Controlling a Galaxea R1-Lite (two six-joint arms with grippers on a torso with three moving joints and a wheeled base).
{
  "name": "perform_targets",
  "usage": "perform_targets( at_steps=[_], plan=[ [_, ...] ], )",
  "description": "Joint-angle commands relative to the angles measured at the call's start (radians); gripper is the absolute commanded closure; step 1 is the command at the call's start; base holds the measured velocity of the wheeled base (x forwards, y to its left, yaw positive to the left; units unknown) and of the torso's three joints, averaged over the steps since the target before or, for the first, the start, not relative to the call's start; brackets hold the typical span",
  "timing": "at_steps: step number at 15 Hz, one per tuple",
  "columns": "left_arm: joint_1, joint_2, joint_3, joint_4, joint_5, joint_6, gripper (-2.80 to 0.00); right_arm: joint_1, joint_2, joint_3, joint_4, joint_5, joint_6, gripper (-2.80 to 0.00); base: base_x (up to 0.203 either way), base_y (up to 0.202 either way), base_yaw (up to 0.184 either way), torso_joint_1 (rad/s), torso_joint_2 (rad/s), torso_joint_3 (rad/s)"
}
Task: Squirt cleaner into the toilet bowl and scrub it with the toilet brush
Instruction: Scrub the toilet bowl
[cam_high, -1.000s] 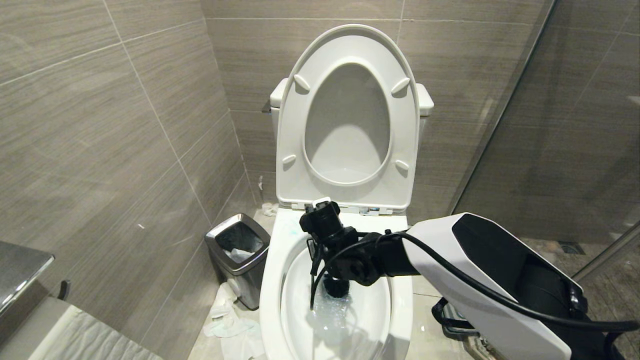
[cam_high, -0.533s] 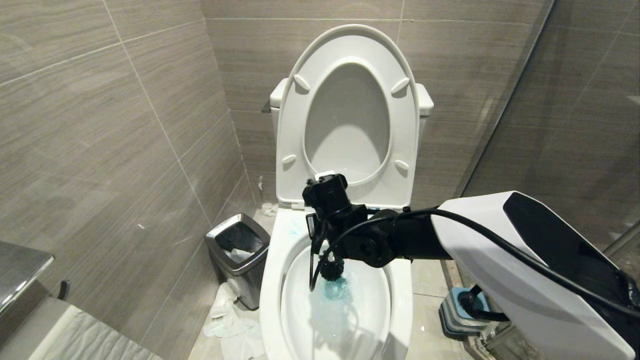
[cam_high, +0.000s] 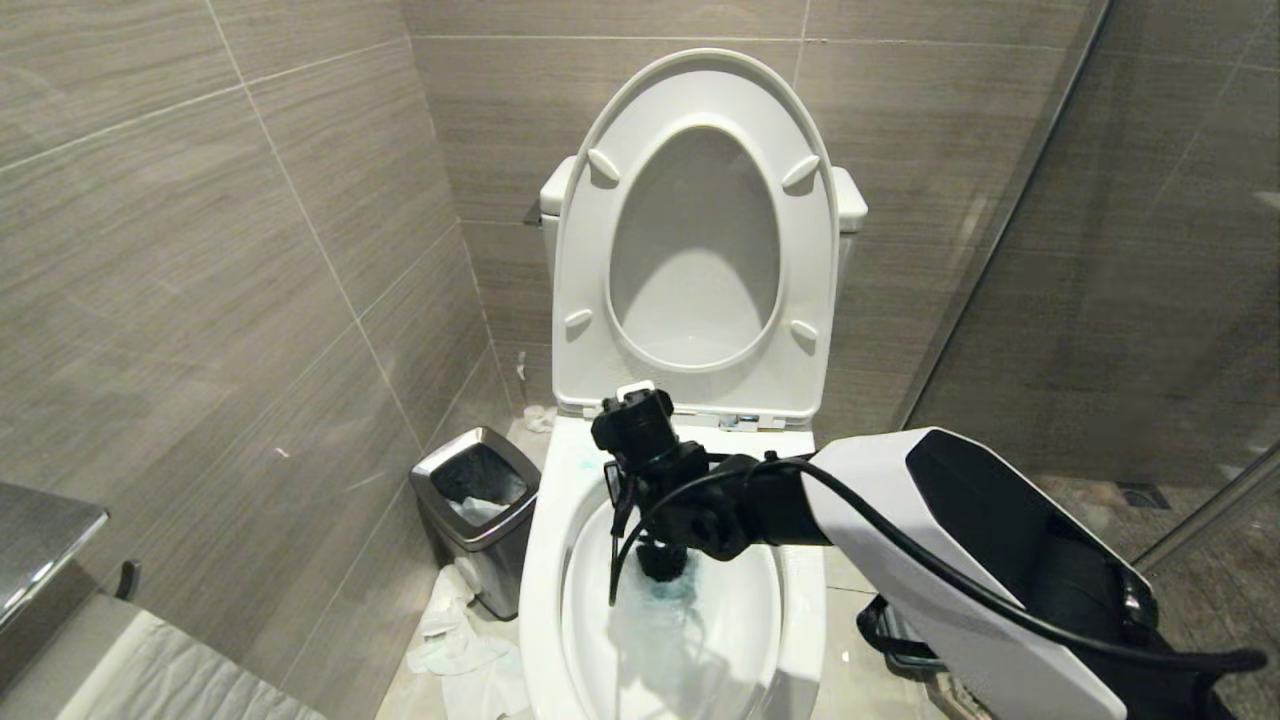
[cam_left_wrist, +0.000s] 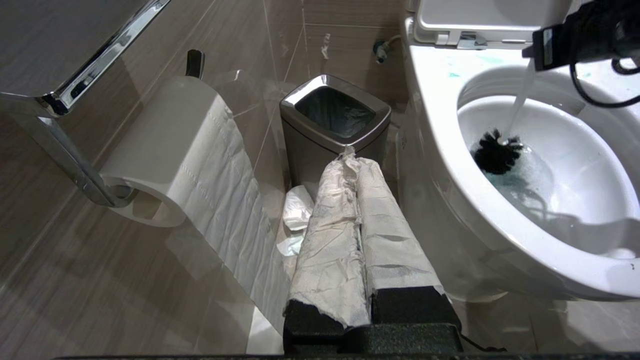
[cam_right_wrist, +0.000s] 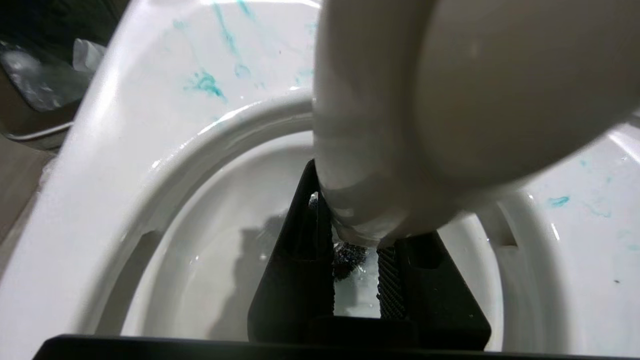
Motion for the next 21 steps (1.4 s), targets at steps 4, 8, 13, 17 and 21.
perform_targets(
  at_steps=[4,8,13,17,21],
  plan=[
    [0.000,0.001,0.002,0.000,0.000,0.000,0.00,0.001,-0.050,0.038,-0.001,-0.004,0.009,0.00,0.000,0.000,0.000,0.000,0.00,0.000],
    [0.000,0.001,0.002,0.000,0.000,0.000,0.00,0.015,-0.269,0.267,-0.005,-0.004,0.044,0.00,0.000,0.000,0.000,0.000,0.00,0.000],
    [0.000,0.001,0.002,0.000,0.000,0.000,0.00,0.025,-0.388,0.466,-0.010,-0.007,0.056,0.00,0.000,0.000,0.000,0.000,0.00,0.000],
    [0.000,0.001,0.002,0.000,0.000,0.000,0.00,0.062,-0.341,0.462,-0.012,-0.008,0.057,0.00,0.000,0.000,0.000,0.000,0.00,0.000],
    [0.000,0.001,0.002,0.000,0.000,0.000,0.00,0.120,-0.266,0.413,-0.060,-0.007,0.050,0.00,0.000,0.000,0.000,0.000,0.00,0.000]
  ],
)
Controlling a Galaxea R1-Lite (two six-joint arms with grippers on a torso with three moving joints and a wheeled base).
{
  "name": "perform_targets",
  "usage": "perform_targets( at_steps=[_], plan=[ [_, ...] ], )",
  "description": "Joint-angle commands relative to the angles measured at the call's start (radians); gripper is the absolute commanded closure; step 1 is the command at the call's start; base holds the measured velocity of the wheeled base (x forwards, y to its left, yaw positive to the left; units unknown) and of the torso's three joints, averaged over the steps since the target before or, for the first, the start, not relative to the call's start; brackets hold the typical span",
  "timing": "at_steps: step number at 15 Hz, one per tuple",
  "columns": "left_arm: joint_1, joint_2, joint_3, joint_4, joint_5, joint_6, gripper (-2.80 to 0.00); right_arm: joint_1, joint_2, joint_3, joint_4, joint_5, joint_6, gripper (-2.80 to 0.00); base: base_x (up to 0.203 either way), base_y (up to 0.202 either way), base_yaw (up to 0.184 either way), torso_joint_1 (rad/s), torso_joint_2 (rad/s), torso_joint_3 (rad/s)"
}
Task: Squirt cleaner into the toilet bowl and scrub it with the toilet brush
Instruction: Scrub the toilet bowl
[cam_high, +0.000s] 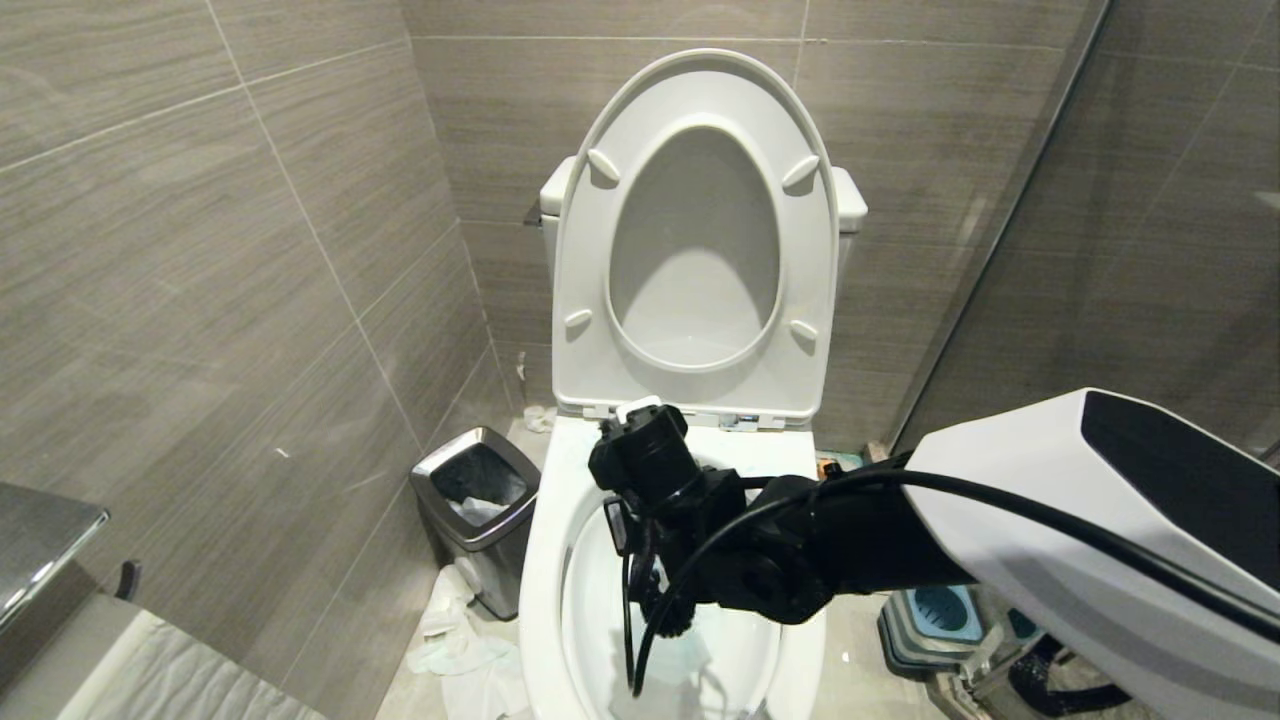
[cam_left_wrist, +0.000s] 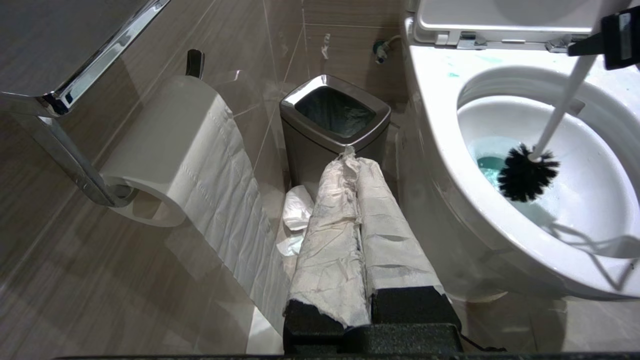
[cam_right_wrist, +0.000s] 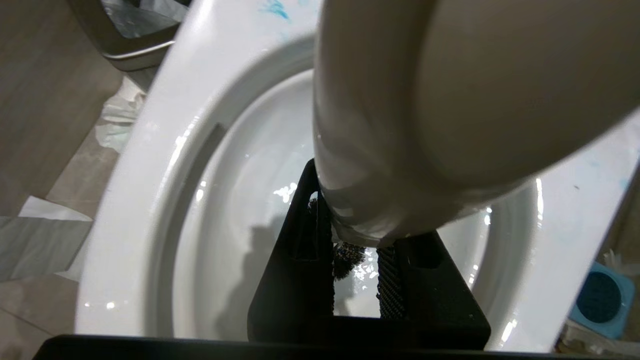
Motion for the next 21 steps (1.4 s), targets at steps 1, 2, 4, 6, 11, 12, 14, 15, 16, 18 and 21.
perform_targets(
  at_steps=[1,2,4,6,11,12,14,15,16,18,21],
  plan=[
    [0.000,0.001,0.002,0.000,0.000,0.000,0.00,0.017,0.052,-0.049,-0.003,-0.003,0.000,0.00,0.000,0.000,0.000,0.000,0.00,0.000],
    [0.000,0.001,0.002,0.000,0.000,0.000,0.00,0.020,0.081,-0.106,-0.001,-0.004,-0.003,0.00,0.000,0.000,0.000,0.000,0.00,0.000],
    [0.000,0.001,0.002,0.000,0.000,0.000,0.00,0.021,0.136,-0.233,0.025,-0.012,-0.017,0.00,0.000,0.000,0.000,0.000,0.00,0.000],
    [0.000,0.001,0.002,0.000,0.000,0.000,0.00,0.017,0.175,-0.358,0.085,-0.019,-0.030,0.00,0.000,0.000,0.000,0.000,0.00,0.000],
    [0.000,0.001,0.002,0.000,0.000,0.000,0.00,-0.038,0.184,-0.430,0.152,-0.033,-0.058,0.00,0.000,0.000,0.000,0.000,0.00,0.000],
    [0.000,0.001,0.002,0.000,0.000,0.000,0.00,-0.055,0.170,-0.430,0.154,-0.033,-0.064,0.00,0.000,0.000,0.000,0.000,0.00,0.000],
    [0.000,0.001,0.002,0.000,0.000,0.000,0.00,-0.088,0.144,-0.423,0.157,-0.033,-0.076,0.00,0.000,0.000,0.000,0.000,0.00,0.000],
    [0.000,0.001,0.002,0.000,0.000,0.000,0.00,-0.101,0.127,-0.405,0.157,-0.033,-0.077,0.00,0.000,0.000,0.000,0.000,0.00,0.000],
    [0.000,0.001,0.002,0.000,0.000,0.000,0.00,-0.112,0.104,-0.371,0.158,-0.032,-0.080,0.00,0.000,0.000,0.000,0.000,0.00,0.000],
    [0.000,0.001,0.002,0.000,0.000,0.000,0.00,-0.126,0.054,-0.278,0.157,-0.030,-0.079,0.00,0.000,0.000,0.000,0.000,0.00,0.000],
    [0.000,0.001,0.002,0.000,0.000,0.000,0.00,-0.126,-0.032,-0.101,0.143,-0.024,-0.073,0.00,0.000,0.000,0.000,0.000,0.00,0.000]
  ],
)
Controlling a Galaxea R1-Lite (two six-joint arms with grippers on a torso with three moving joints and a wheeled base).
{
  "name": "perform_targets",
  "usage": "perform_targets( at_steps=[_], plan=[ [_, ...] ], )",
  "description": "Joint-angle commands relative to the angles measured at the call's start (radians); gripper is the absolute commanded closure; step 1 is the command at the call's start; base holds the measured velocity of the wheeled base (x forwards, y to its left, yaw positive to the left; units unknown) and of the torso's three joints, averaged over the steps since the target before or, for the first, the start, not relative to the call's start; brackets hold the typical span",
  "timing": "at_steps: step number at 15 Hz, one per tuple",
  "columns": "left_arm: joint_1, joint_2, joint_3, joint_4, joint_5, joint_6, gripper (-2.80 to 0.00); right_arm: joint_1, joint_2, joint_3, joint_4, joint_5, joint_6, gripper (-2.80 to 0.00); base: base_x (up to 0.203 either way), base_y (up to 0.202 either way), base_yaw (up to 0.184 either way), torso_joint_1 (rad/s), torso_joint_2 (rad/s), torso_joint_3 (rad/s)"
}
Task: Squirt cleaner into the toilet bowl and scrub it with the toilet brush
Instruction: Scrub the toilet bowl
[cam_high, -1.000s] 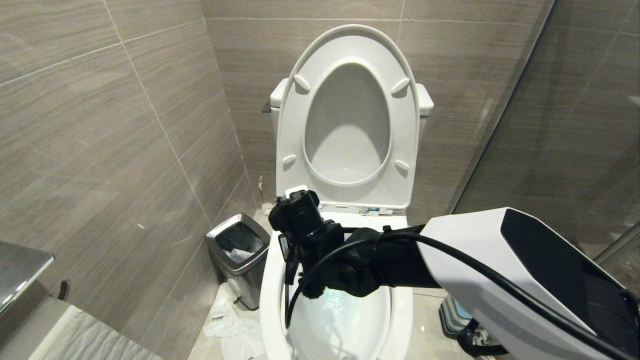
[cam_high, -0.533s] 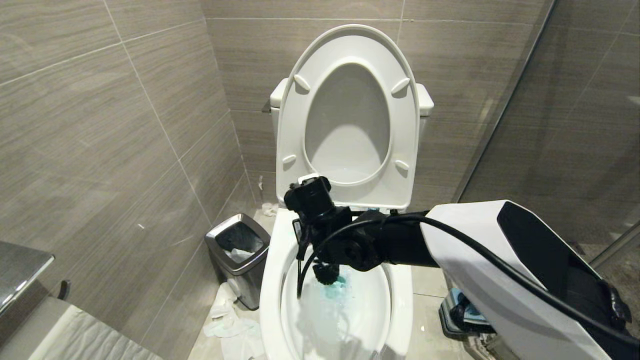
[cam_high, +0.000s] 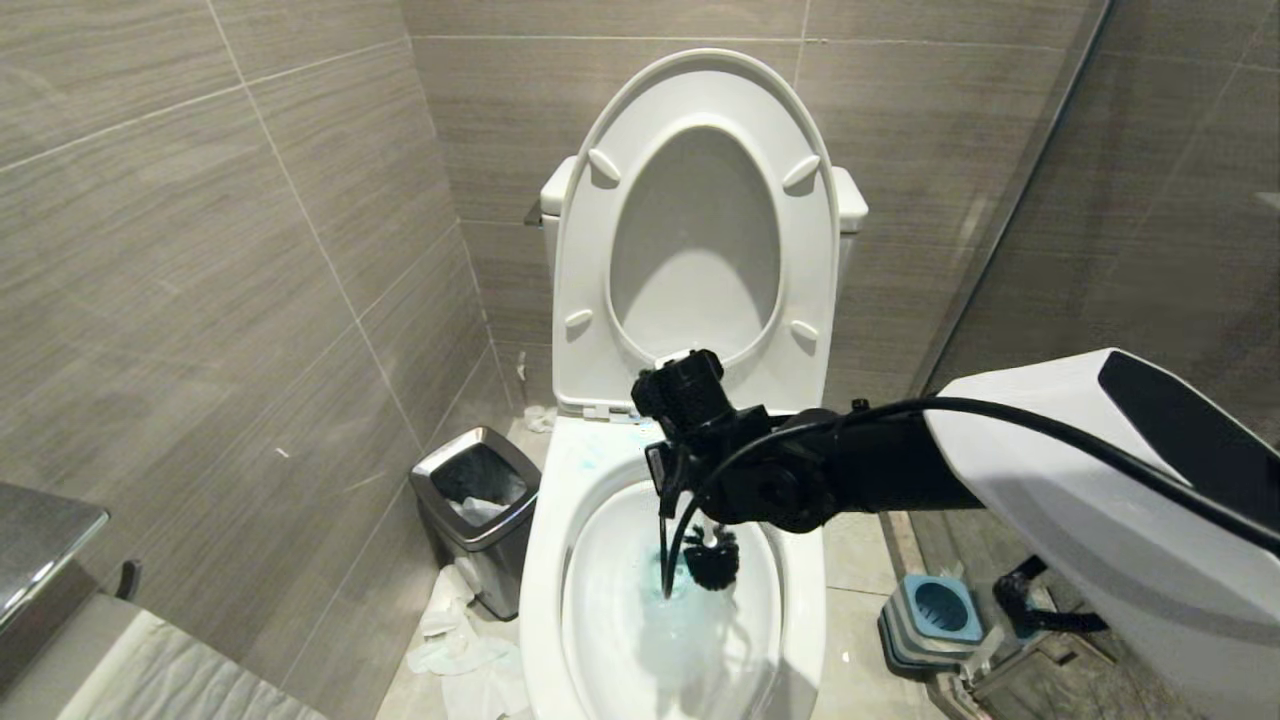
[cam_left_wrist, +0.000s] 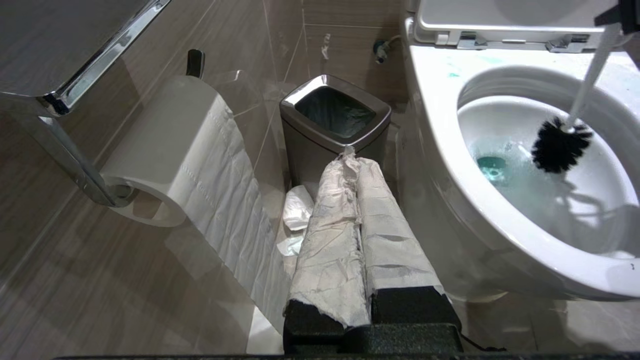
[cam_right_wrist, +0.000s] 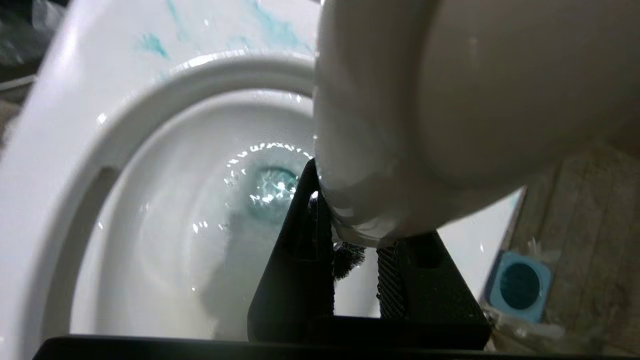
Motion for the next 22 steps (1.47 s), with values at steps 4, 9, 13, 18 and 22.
perform_targets(
  at_steps=[4,9,13,18,22],
  plan=[
    [0.000,0.001,0.002,0.000,0.000,0.000,0.00,0.049,-0.138,0.245,-0.102,0.020,0.003,0.00,0.000,0.000,0.000,0.000,0.00,0.000],
    [0.000,0.001,0.002,0.000,0.000,0.000,0.00,0.201,-0.145,0.331,-0.151,0.023,0.069,0.00,0.000,0.000,0.000,0.000,0.00,0.000],
    [0.000,0.001,0.002,0.000,0.000,0.000,0.00,0.264,-0.063,0.255,-0.169,0.018,0.088,0.00,0.000,0.000,0.000,0.000,0.00,0.000],
    [0.000,0.001,0.002,0.000,0.000,0.000,0.00,0.232,0.065,-0.002,-0.161,-0.011,0.043,0.00,0.000,0.000,0.000,0.000,0.00,0.000],
    [0.000,0.001,0.002,0.000,0.000,0.000,0.00,0.122,0.130,-0.155,-0.159,-0.015,-0.047,0.00,0.000,0.000,0.000,0.000,0.00,0.000]
  ],
)
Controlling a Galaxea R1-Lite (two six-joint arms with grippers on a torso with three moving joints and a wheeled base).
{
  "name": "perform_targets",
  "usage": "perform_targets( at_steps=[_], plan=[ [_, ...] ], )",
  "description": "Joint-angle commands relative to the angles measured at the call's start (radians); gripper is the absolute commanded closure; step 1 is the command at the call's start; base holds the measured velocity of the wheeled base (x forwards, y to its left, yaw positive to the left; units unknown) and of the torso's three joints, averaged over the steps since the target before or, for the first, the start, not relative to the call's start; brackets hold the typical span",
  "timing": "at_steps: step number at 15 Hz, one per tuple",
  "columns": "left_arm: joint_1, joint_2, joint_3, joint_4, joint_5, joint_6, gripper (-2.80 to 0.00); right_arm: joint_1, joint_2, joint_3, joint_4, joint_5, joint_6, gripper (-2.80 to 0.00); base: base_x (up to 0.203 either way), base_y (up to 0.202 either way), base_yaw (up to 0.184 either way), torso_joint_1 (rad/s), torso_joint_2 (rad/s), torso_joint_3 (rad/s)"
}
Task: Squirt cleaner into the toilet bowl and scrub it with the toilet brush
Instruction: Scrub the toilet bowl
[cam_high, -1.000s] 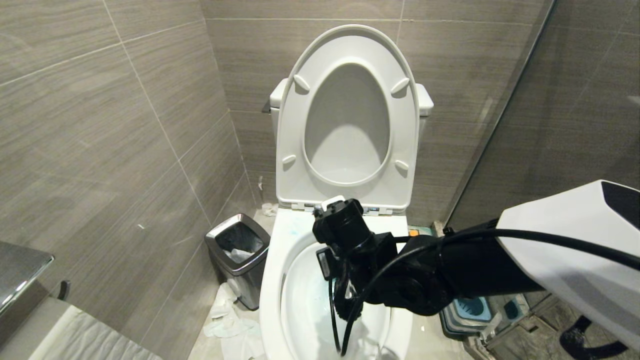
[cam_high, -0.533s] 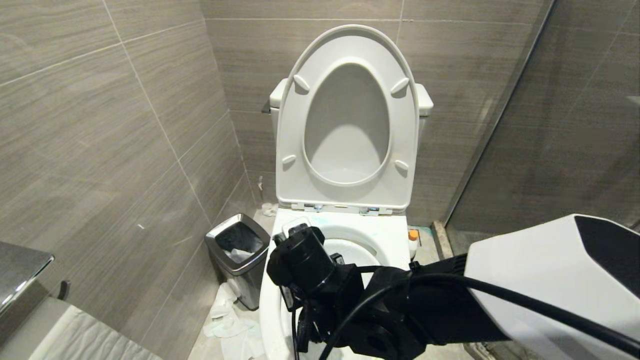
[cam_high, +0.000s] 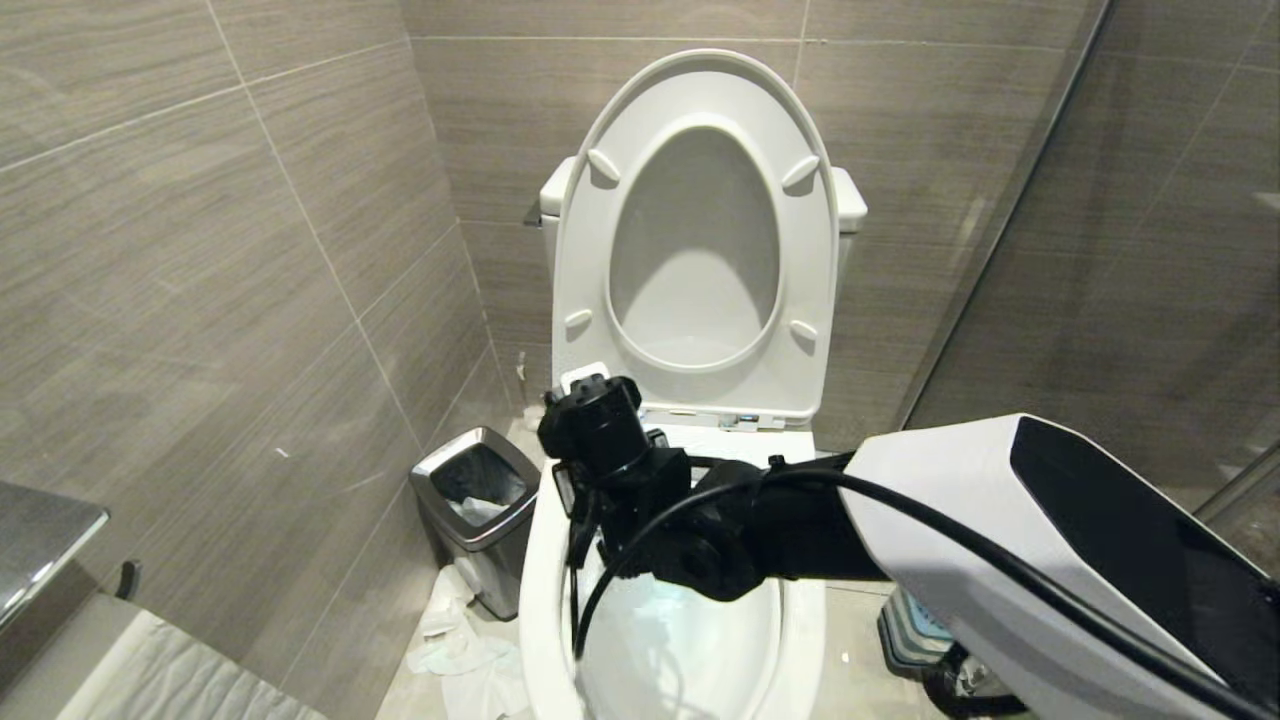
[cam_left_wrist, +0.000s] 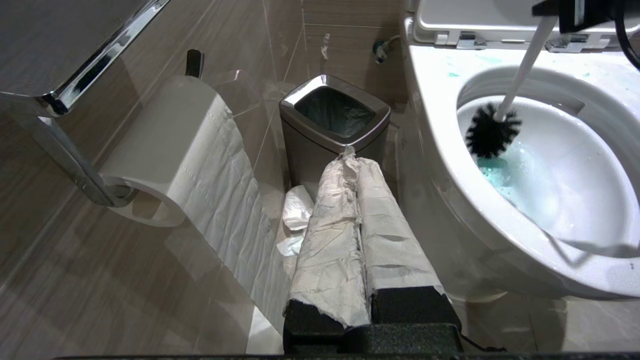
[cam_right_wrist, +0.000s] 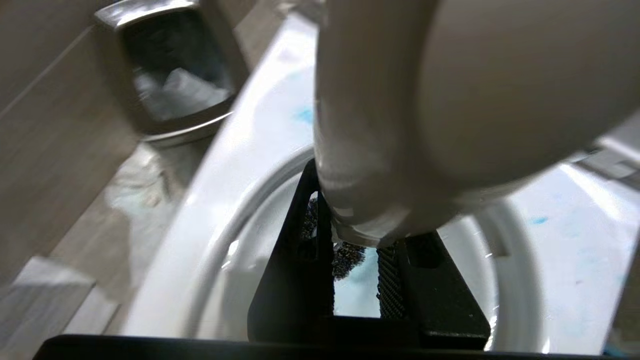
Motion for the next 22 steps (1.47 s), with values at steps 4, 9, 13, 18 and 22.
perform_targets(
  at_steps=[4,9,13,18,22],
  plan=[
    [0.000,0.001,0.002,0.000,0.000,0.000,0.00,-0.110,0.000,-0.017,0.016,-0.001,-0.027,0.00,0.000,0.000,0.000,0.000,0.00,0.000],
    [0.000,0.001,0.000,0.000,0.000,0.000,0.00,-0.124,-0.191,0.286,0.015,0.016,0.014,0.00,0.000,0.000,0.000,0.000,0.00,0.000],
    [0.000,0.001,0.002,0.000,0.000,0.000,0.00,-0.098,-0.319,0.507,-0.007,0.059,0.076,0.00,0.000,0.000,0.000,0.000,0.00,0.000],
    [0.000,0.001,0.002,0.000,0.000,0.000,0.00,0.023,-0.334,0.564,-0.014,0.064,0.194,0.00,0.000,0.000,0.000,0.000,0.00,0.000],
    [0.000,0.001,0.002,0.000,0.000,0.000,0.00,0.088,-0.286,0.525,-0.016,0.062,0.210,0.00,0.000,0.000,0.000,0.000,0.00,0.000]
  ],
)
